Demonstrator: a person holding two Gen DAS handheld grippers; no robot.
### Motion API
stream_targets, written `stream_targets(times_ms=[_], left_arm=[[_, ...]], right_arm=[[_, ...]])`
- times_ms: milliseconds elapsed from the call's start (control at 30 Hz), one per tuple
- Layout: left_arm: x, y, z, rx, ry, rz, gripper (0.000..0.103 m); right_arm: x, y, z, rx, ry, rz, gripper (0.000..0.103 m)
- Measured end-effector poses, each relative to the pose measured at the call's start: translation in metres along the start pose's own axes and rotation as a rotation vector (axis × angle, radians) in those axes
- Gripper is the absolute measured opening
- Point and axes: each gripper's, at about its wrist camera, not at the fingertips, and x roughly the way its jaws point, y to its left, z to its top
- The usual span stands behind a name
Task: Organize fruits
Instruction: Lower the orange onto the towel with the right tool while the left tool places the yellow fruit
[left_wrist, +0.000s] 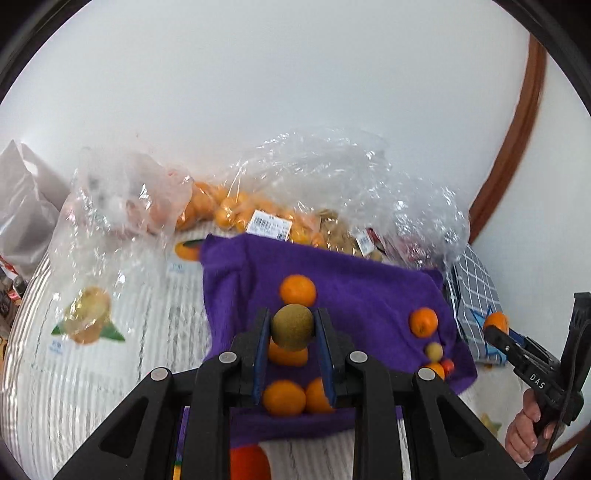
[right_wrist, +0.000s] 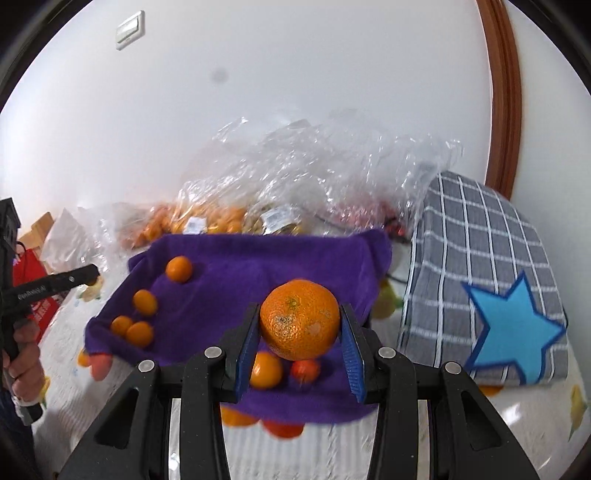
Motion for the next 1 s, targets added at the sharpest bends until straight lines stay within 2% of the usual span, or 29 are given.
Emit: stream_targets(times_ms=[200, 533, 667, 833, 1000], left_arm=[[0.025, -0.013, 0.019, 0.01, 0.012, 0.008, 0.023], [0.092, -0.037, 0.002, 0.076, 0.163, 0.063, 0.023], [0.098, -0.043, -0.005, 0.113, 0.166, 0.094, 0.023], [0.109, -0.039, -0.01, 0.097, 0.203, 0.082, 0.023], [0.11, -0.042, -0.01, 0.117, 0.195, 0.09, 0.023]], right_arm=[[0.026, -0.011, 0.018, 0.011, 0.022, -0.016, 0.042], [0.069, -0.025, -0.006, 0.06, 0.114, -0.007, 0.042], [0.076, -0.024, -0.01, 0.047, 0.125, -0.02, 0.042], [0.083, -0.029, -0.013, 0.072, 0.131, -0.026, 0.042], [0.085, -0.023, -0.015, 0.047, 0.125, -0.039, 0.042]])
